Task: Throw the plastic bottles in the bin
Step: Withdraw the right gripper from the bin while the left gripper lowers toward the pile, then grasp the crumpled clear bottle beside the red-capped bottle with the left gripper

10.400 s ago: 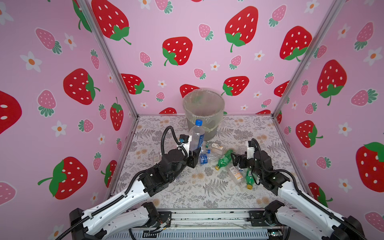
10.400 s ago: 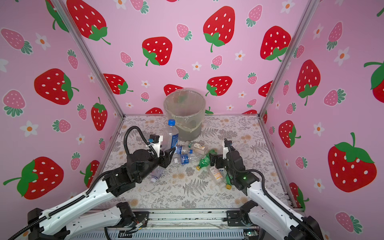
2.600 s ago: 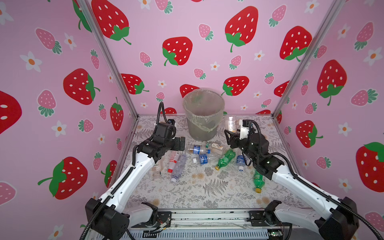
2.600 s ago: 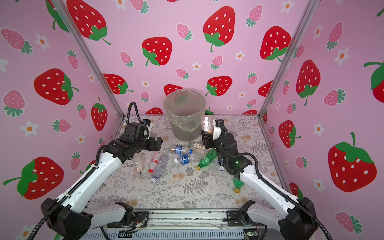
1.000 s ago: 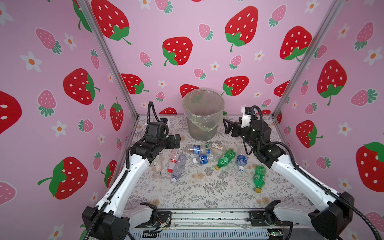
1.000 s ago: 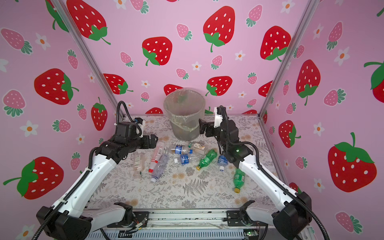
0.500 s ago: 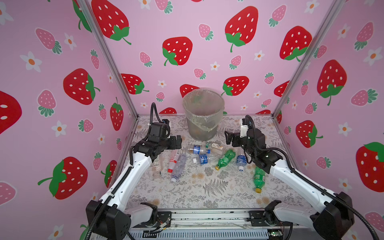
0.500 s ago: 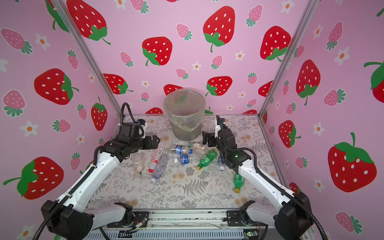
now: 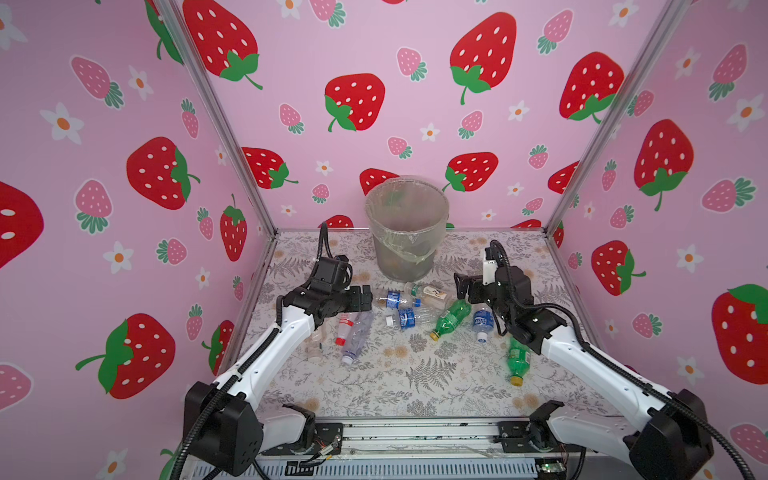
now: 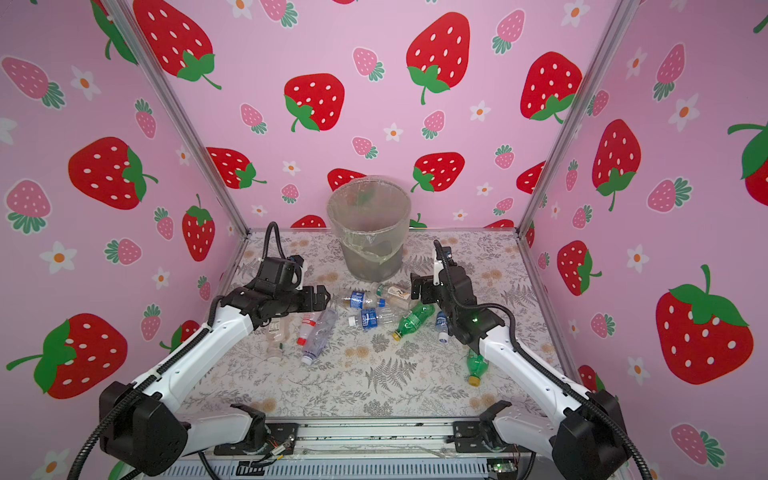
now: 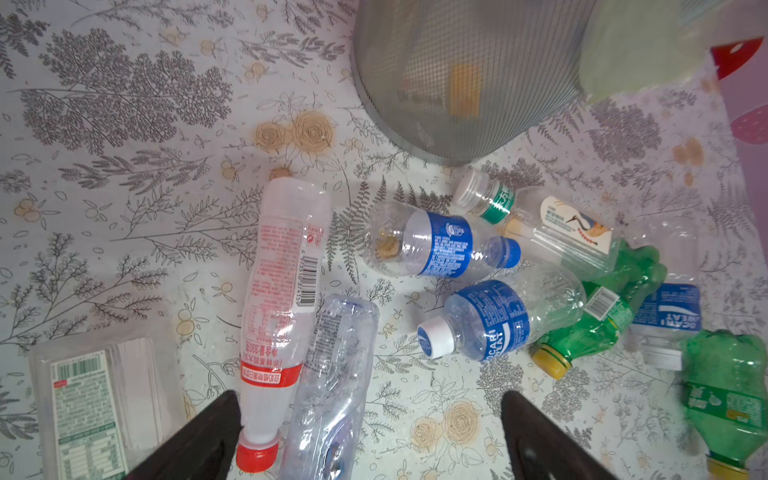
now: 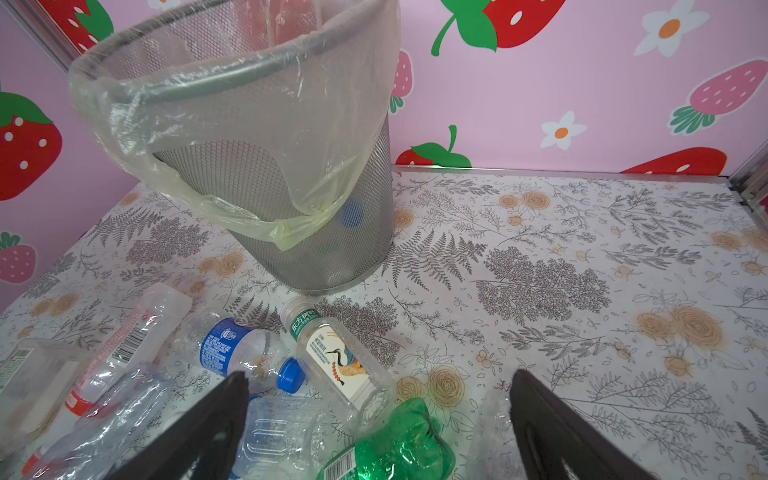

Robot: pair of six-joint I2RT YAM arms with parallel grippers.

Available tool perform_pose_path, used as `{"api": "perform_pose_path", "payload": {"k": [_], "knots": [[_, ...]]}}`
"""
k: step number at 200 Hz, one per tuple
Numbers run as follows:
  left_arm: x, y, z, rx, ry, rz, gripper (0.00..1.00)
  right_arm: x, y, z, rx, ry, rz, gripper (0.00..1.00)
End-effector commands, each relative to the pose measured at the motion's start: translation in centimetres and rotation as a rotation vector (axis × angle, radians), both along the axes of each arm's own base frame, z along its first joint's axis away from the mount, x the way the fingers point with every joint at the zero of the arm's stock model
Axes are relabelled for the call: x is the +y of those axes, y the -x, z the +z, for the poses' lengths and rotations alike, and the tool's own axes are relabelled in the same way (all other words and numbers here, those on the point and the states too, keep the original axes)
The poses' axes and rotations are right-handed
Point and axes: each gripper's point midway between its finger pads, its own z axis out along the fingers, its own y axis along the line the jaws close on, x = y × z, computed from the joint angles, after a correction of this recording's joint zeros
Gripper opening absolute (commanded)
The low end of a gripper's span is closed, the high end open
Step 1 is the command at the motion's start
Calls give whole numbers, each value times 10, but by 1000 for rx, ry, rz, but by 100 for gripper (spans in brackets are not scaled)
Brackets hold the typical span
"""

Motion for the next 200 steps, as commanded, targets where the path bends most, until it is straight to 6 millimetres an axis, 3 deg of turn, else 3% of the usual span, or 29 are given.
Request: {"api": "perform_pose_path", "payload": {"k": [1, 31, 85, 114, 200], "knots": [[1, 17, -18, 55, -69, 27, 99, -3, 1, 2, -22, 25, 24, 99], [1, 30, -41, 131, -69, 49, 99, -5, 5, -7, -6, 8, 23, 99], [13, 52, -65, 175, -92, 79, 99, -9, 10, -2, -24, -47, 18, 99], [5, 60, -82, 228, -58, 62, 99, -5, 9, -5, -6, -67, 24, 99], [8, 68, -109, 288, -135, 57, 96, -8, 13, 0, 1, -116, 10, 99]]}}
